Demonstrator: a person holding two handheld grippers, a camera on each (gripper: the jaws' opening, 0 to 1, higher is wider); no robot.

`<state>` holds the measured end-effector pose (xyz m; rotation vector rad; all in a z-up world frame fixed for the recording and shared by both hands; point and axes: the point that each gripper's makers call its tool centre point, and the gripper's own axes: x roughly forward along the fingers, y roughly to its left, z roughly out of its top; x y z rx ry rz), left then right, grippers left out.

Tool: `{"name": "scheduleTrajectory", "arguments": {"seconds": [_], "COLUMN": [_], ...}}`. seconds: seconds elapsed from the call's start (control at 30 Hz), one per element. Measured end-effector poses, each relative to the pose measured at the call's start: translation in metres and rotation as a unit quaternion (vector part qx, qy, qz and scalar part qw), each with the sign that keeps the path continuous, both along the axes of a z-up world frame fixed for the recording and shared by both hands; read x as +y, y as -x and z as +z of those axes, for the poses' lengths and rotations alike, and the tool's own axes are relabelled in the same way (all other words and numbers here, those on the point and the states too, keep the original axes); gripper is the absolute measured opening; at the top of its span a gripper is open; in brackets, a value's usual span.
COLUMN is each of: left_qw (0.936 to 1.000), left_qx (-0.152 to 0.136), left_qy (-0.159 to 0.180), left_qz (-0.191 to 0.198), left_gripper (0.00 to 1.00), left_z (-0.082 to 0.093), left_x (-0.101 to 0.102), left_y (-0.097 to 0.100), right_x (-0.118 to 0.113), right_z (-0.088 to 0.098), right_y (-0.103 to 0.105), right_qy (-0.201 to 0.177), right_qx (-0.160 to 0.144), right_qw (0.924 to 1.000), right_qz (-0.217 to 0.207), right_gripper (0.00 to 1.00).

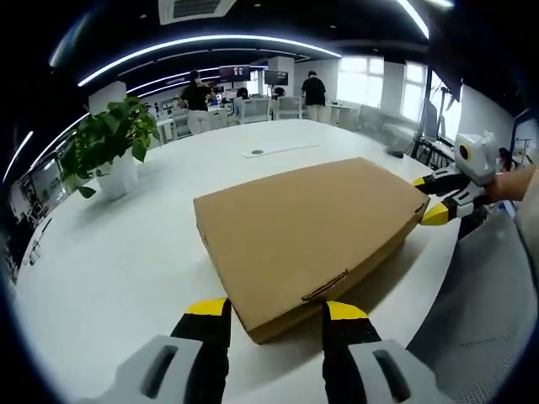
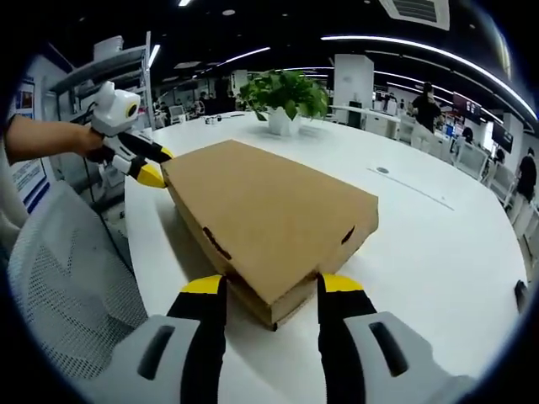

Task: Operate the shoe box by opening the lid, removing the specified soft item, and placing it in the target area until the item is outside and the box remains undamaged.

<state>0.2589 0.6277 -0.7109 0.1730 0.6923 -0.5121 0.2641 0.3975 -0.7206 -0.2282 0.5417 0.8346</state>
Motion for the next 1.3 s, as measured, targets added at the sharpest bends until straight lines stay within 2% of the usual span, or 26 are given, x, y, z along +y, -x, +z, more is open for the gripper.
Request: {"name": "scheduleTrajectory", "arguments": {"seconds": [0.3, 0.57, 0.7, 0.93, 1.3], "left_qw": [0.9999, 0.9995, 0.9994, 0.9987, 0.9985], "left_qx": [0.013, 0.026, 0.025, 0.018, 0.012], "left_qy": [0.001, 0.015, 0.023, 0.044, 0.049], "left_qz": [0.002, 0.009, 0.012, 0.021, 0.02], "left_gripper": [0.43, 0.44, 0.44, 0.46, 0.47], "left_z": [0.0, 0.005, 0.01, 0.024, 0.04], "left_x": [0.002, 0.003, 0.003, 0.002, 0.001], "left_y": [0.006, 0.01, 0.011, 0.011, 0.01], "right_x": [0.001, 0.005, 0.007, 0.006, 0.007], "right_z": [0.003, 0.012, 0.015, 0.028, 0.042], "right_y": [0.007, 0.013, 0.015, 0.015, 0.013], "right_qy": [-0.007, -0.024, -0.027, -0.035, -0.042], "right_qx": [0.007, 0.013, 0.013, 0.008, -0.003], "right_qw": [0.9999, 0.9996, 0.9995, 0.9993, 0.999], "right_qz": [0.004, 0.005, 0.01, 0.013, 0.012], "right_gripper": [0.4, 0.47, 0.5, 0.49, 0.5]}}
